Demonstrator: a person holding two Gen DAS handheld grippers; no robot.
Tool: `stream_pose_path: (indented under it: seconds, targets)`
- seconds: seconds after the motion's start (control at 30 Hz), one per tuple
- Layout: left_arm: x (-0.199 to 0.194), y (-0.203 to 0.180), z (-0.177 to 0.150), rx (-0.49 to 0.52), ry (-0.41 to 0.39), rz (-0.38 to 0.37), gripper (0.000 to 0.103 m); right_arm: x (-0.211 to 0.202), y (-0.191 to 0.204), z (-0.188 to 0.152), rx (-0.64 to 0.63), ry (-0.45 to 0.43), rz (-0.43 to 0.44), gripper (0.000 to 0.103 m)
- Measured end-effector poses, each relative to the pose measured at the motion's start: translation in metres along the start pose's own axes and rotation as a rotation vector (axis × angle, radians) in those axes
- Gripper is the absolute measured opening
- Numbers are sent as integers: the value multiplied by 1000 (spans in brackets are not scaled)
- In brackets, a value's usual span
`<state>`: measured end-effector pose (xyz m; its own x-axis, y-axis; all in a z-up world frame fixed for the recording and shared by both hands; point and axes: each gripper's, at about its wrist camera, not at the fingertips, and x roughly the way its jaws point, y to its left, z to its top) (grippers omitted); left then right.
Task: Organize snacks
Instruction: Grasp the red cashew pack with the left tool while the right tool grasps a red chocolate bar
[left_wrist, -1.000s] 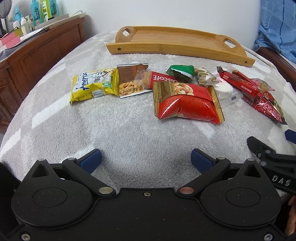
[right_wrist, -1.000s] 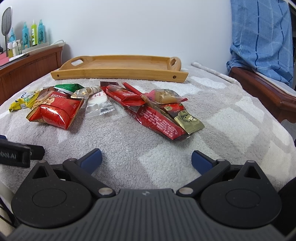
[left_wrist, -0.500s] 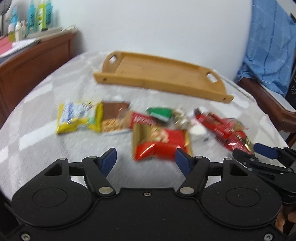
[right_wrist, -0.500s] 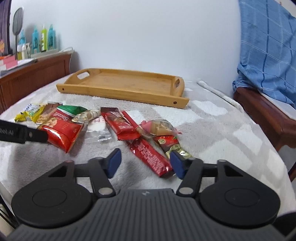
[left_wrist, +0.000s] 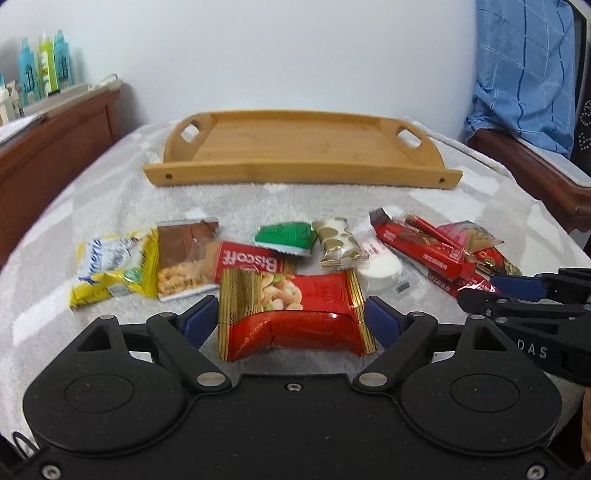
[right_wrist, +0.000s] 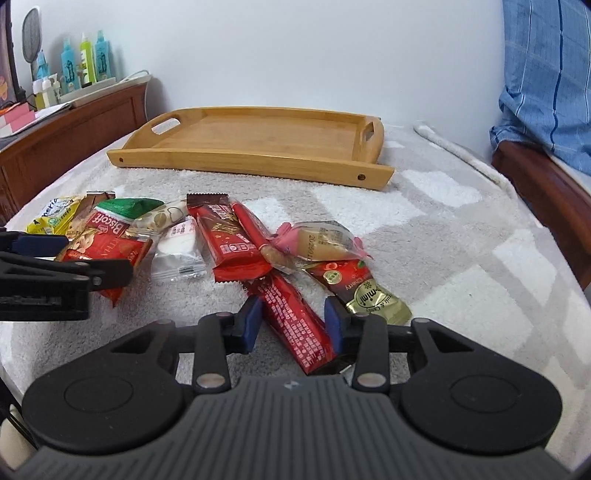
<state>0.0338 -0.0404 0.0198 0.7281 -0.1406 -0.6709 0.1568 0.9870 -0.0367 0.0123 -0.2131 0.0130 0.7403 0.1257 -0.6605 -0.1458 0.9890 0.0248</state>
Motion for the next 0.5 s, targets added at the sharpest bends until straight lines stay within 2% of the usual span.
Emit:
stream_pose_path:
  seconds: [0.03,0.13,0.4,0.43,0.47,0.5]
  targets:
    - [0,0,-1,-11,3,4,76,-1,2,-1,-7,-1,-5,39]
    - [-1,2,-4,-18,12,-11,73,-7,7,-6,-10,-1,5,37]
    - [-13,2,-12,-12,9,-25,72,-22,17,-14,5,13,40,32]
    - [-15,2,-12,-13,7,-26,72,-23,19,-15,0,17,44,33]
    - [-16,2,-12,-14,7,-24,71,-23,20,-16,-7,19,52,47]
    - [-17,3,-12,-16,6,-22,72,-24,22,-17,-13,16,57,53]
